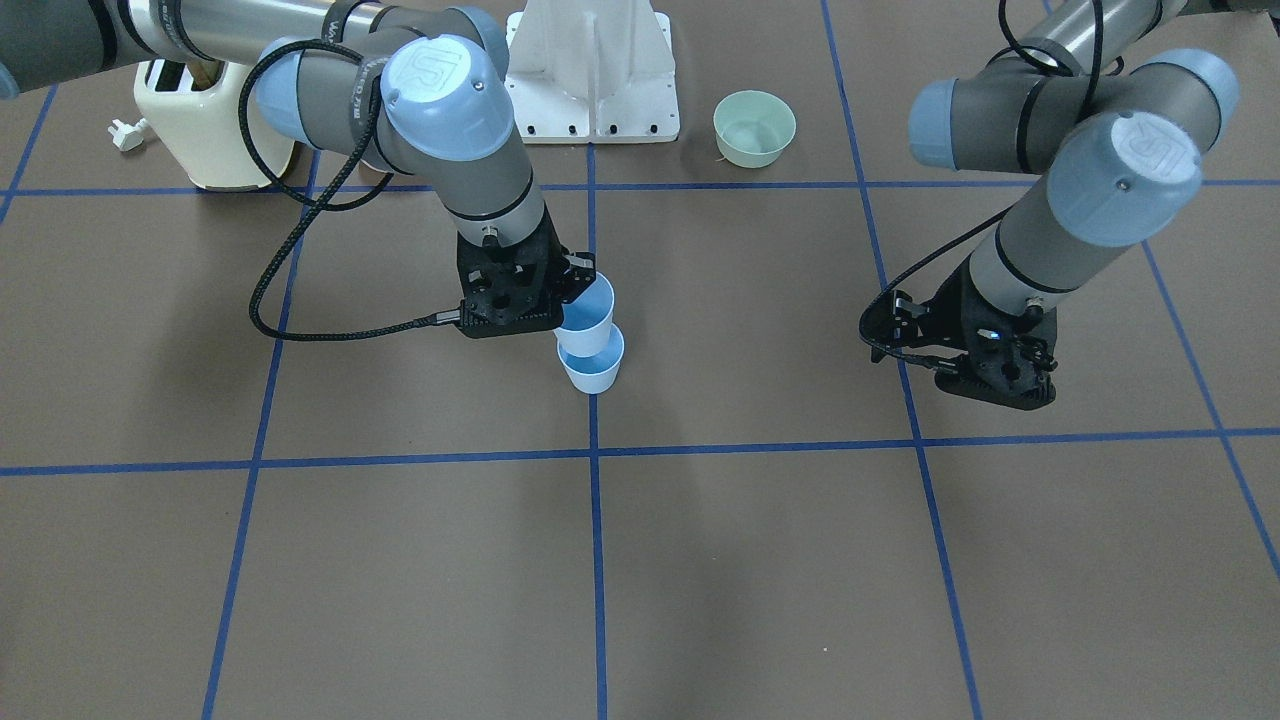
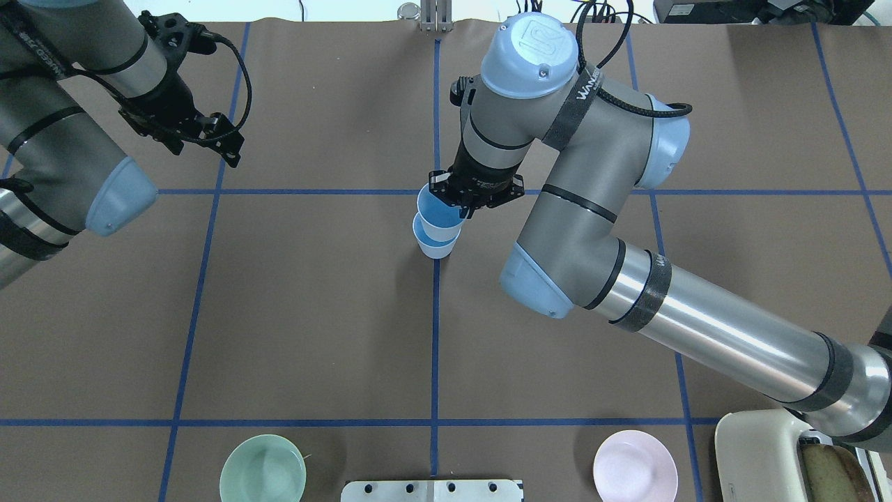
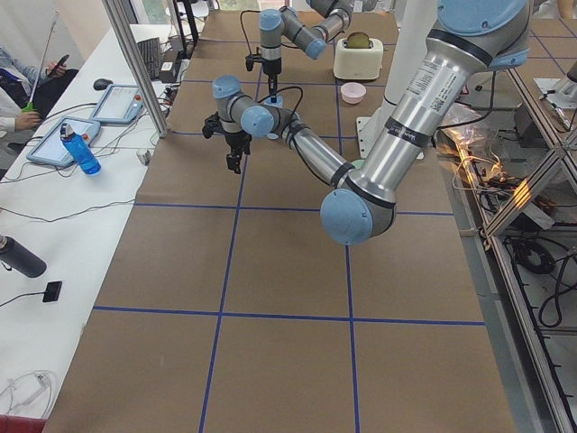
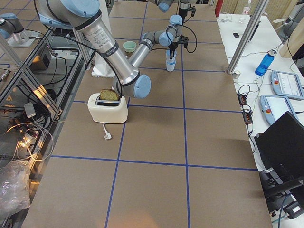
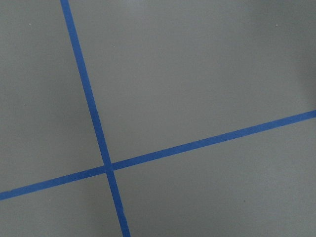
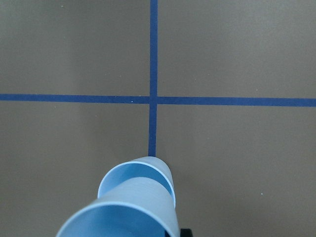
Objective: Stack blue cups with both arms
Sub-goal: 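Lower the held cup into the center cup with the right gripper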
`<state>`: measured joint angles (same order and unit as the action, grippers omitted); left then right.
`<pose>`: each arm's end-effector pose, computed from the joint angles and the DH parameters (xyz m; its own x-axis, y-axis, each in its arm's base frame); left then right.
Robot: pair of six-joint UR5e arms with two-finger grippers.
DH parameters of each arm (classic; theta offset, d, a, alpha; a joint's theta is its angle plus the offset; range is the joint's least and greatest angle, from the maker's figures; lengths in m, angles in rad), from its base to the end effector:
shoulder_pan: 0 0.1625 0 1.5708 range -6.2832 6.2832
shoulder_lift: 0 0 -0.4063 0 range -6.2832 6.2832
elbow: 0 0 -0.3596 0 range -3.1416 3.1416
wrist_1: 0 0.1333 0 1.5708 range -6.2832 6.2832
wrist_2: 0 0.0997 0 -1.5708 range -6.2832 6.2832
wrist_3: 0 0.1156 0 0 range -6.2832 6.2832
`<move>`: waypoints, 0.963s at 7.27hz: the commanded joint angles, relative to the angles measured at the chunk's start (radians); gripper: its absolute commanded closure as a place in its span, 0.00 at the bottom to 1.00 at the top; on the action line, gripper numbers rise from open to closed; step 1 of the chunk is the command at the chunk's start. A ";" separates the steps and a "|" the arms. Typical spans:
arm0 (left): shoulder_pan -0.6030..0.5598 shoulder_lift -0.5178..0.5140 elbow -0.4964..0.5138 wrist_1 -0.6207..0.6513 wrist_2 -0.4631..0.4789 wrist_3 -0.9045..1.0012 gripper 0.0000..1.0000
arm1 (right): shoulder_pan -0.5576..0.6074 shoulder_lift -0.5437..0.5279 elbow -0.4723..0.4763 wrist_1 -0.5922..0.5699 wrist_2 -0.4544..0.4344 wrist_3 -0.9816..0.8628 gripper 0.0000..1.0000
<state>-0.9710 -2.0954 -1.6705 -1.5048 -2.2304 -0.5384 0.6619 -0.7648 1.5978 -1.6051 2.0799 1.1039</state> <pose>0.3031 -0.5538 0.3286 0.6482 0.2540 -0.7179 -0.1705 0.9672 0.1883 -0.4867 -0.4767 0.1767 0.6090 -0.0238 0.7928 0.0144 0.9997 0.0189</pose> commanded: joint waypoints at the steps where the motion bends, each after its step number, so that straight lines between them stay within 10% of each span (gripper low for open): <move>1: 0.000 0.000 0.000 -0.002 0.000 0.000 0.02 | -0.010 -0.001 -0.002 0.011 -0.026 0.002 1.00; 7: 0.000 0.000 0.003 -0.002 0.000 -0.002 0.02 | -0.021 -0.013 -0.019 0.071 -0.029 0.019 1.00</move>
<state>-0.9710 -2.0954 -1.6685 -1.5064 -2.2304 -0.5398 0.6397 -0.7765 1.5780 -1.5358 2.0509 1.1227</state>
